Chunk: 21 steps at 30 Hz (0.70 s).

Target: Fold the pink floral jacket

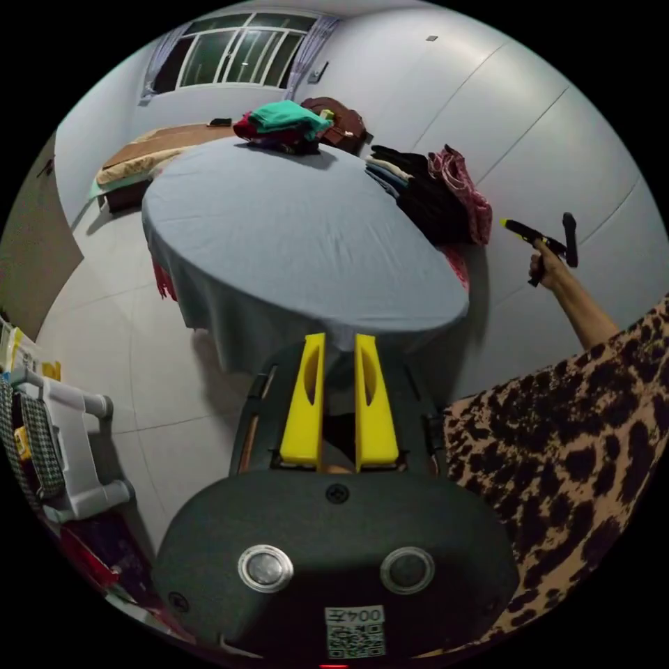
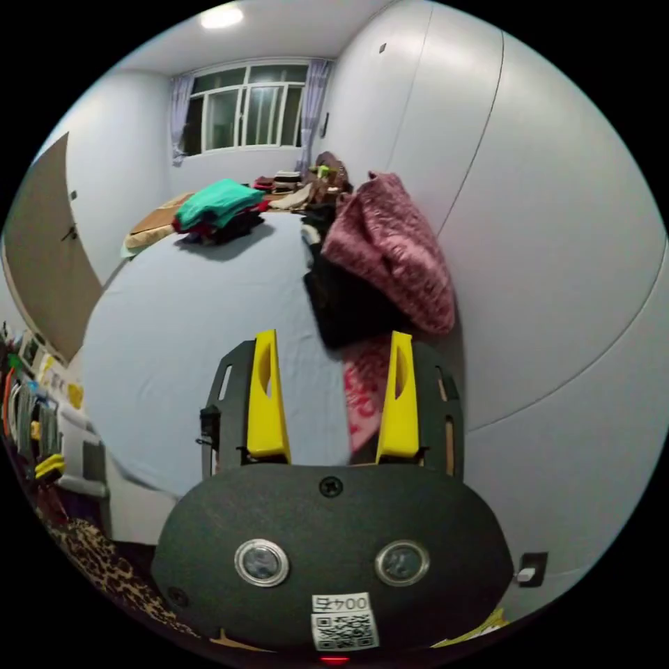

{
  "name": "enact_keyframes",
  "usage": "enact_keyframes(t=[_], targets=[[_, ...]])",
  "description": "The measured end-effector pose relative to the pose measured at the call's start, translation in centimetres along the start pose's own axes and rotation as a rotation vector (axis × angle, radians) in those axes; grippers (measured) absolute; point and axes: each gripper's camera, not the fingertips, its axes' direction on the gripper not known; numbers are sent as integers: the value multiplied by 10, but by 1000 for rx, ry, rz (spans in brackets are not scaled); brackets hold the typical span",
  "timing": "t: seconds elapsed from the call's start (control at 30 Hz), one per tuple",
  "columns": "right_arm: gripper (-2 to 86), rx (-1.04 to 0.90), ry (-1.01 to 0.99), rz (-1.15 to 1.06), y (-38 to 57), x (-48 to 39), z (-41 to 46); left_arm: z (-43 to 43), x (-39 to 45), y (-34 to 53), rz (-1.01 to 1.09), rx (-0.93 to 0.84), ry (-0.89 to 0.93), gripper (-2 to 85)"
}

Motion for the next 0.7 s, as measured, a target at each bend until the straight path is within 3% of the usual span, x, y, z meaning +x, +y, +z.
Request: enact_keyframes(t=[0.13, 0.3, 0.4, 0.57, 0.7], targets=[[228, -54, 102, 44, -90, 40, 62, -16, -11, -48, -108, 79, -26, 102], [216, -189, 153, -12, -152, 59, 128, -31, 1, -94, -73, 150, -97, 127], [150, -285, 15, 94, -186, 80, 139, -30, 0, -117, -59, 124, -101, 139], [76, 133, -343, 226, -223, 102, 47, -34, -11, -159, -17, 138, -80, 152], [53, 426, -702, 24, -252, 85, -56, -50, -26, -209, 71, 205, -44, 163]])
